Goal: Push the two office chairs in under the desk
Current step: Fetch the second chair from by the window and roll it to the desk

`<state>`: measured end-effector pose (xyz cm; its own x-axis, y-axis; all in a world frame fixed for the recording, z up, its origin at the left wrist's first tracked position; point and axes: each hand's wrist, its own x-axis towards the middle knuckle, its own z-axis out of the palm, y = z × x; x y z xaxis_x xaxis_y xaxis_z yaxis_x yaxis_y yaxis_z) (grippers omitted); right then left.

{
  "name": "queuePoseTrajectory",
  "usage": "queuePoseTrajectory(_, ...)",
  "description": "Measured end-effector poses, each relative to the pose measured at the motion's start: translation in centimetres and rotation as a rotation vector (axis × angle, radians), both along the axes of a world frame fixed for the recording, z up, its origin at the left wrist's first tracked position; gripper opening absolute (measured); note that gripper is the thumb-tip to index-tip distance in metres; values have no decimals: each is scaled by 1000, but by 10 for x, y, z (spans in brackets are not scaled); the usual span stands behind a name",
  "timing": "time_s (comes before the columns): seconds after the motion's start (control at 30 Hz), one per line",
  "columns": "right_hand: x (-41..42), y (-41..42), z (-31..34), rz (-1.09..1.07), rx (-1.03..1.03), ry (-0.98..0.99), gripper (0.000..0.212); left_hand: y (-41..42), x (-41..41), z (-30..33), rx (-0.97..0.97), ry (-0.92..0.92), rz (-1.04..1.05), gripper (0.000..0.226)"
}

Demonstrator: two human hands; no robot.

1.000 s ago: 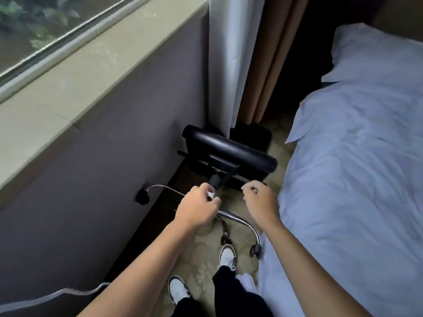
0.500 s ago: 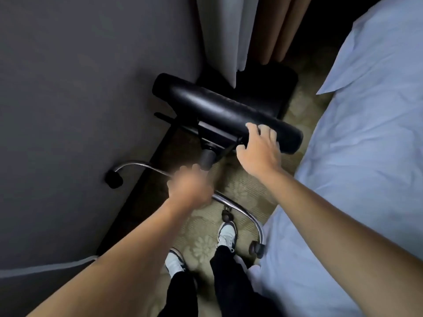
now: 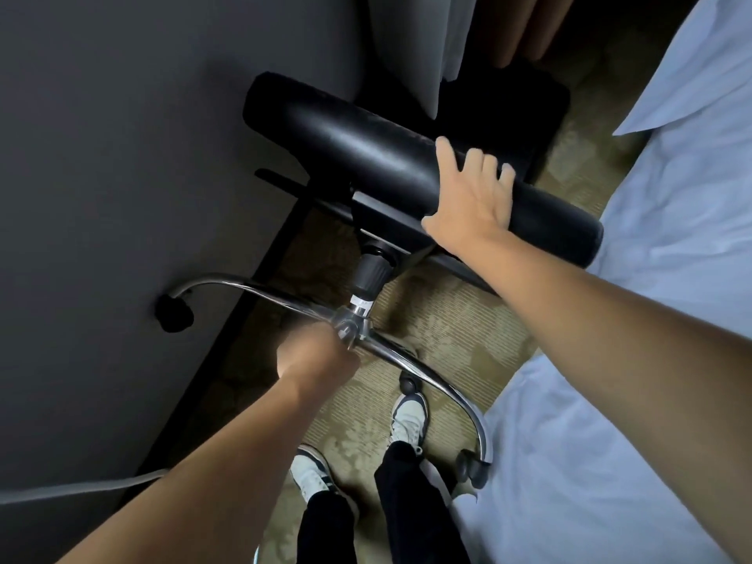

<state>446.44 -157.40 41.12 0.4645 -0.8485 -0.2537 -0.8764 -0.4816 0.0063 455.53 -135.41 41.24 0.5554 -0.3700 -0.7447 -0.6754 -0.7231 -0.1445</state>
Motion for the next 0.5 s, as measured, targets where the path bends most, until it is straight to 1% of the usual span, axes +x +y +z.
queuePoseTrajectory(0.07, 1, 3, -5, 1, -75, -36, 99, 1, 3, -2, 0, -11, 1, 19)
queuePoseTrajectory(0.13, 0, 4, -8, -6, -108, -61, 94, 1, 3, -3, -4, -5, -1, 17)
queuePoseTrajectory(0.27, -1, 8, -9, -16, -132, -94, 87, 3, 4, 0, -17, 11, 12, 19)
queuePoseTrajectory(0.4, -1, 13, -9, -75, -127, -112, 80, 4, 3, 3, -44, 18, 12, 16)
queuePoseTrajectory(0.5, -1, 19, -8, -108, -134, -137, 77, 10, 3, 8, -56, 23, 17, 20)
